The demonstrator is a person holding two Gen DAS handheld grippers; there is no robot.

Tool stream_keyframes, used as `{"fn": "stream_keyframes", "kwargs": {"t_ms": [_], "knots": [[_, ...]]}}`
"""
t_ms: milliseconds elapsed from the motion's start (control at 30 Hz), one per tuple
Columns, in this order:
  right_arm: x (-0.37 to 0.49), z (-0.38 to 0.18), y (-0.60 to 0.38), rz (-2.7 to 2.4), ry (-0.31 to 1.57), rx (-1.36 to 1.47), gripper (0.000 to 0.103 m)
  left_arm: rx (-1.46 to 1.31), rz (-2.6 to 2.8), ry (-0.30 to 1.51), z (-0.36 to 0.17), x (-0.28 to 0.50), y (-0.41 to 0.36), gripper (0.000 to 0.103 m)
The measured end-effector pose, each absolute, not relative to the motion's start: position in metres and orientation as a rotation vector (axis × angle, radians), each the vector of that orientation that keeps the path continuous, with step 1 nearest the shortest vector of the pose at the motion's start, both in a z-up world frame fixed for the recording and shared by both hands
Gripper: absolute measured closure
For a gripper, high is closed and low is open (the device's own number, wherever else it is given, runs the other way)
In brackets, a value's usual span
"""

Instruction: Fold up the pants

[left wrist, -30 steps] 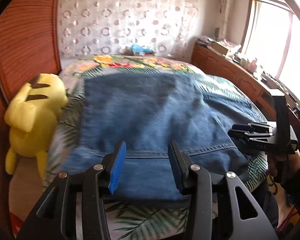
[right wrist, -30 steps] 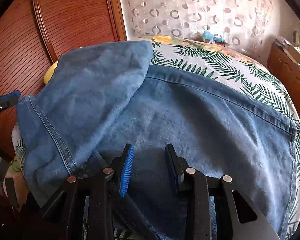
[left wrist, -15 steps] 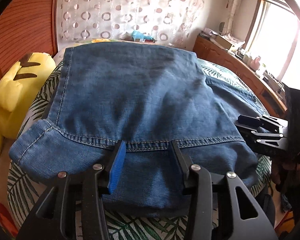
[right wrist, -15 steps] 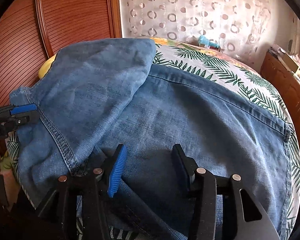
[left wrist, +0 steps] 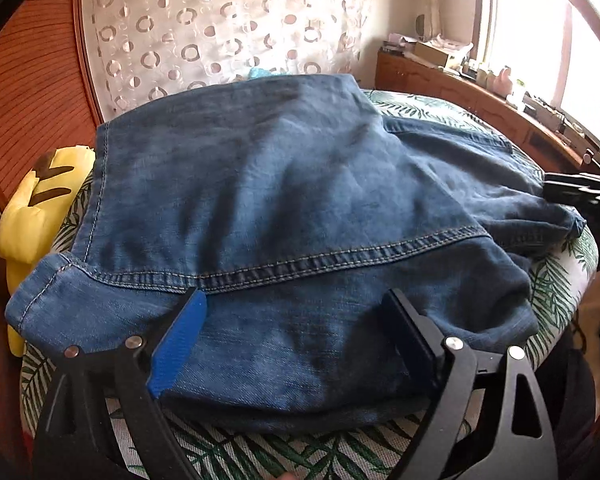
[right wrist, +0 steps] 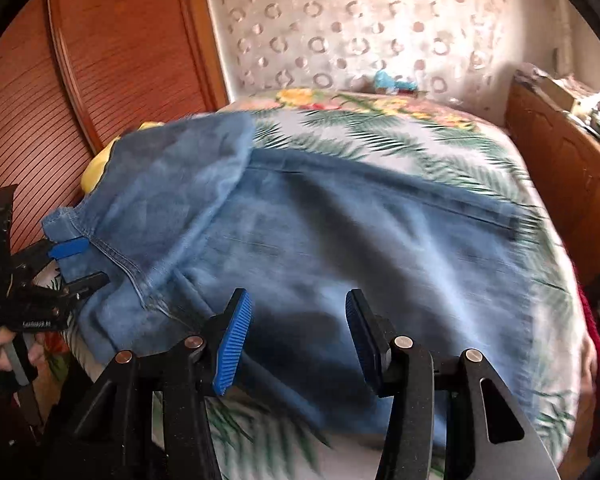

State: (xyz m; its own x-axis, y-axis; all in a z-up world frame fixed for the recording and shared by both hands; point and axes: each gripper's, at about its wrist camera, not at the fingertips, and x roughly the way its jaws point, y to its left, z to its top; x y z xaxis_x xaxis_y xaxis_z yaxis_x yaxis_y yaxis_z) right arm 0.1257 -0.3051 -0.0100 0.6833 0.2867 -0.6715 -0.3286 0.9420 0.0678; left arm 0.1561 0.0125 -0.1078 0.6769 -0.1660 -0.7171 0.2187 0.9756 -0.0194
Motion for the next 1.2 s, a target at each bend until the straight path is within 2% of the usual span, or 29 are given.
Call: {"fn": "stream_keyframes", "kwargs": {"t_ms": [333,767,833,900,1167,1200], "knots": [[0.081,-0.017,-0.424,0.149,0.745,0.010,0.052,0.057,-0.256,0.808,-0.094,0.145,0.000,0.013],[0.082,-0.039,-0.436,0.141,0.800,0.047,0.052,0.079,-0.388,0.745,-0.046,0.134,-0.052,0.013],[0.091,-0.044,-0.432,0.147,0.814,0.055,0.057,0.079,-0.404,0.735,-0.041,0.134,-0.056,0.013],[0.093,-0.044,-0.431,0.145,0.805,0.055,0.058,0.074,-0.423,0.730,-0.037,0.133,-0.062,0.013],[0.086,-0.045,-0.427,0.166,0.763,0.080,0.085,0.095,-0.454,0.704,-0.025,0.127,-0.079,0.014],[0.085,-0.042,-0.427,0.175,0.746,0.090,0.085,0.093,-0.458,0.703,-0.025,0.126,-0.079,0.014]]}}
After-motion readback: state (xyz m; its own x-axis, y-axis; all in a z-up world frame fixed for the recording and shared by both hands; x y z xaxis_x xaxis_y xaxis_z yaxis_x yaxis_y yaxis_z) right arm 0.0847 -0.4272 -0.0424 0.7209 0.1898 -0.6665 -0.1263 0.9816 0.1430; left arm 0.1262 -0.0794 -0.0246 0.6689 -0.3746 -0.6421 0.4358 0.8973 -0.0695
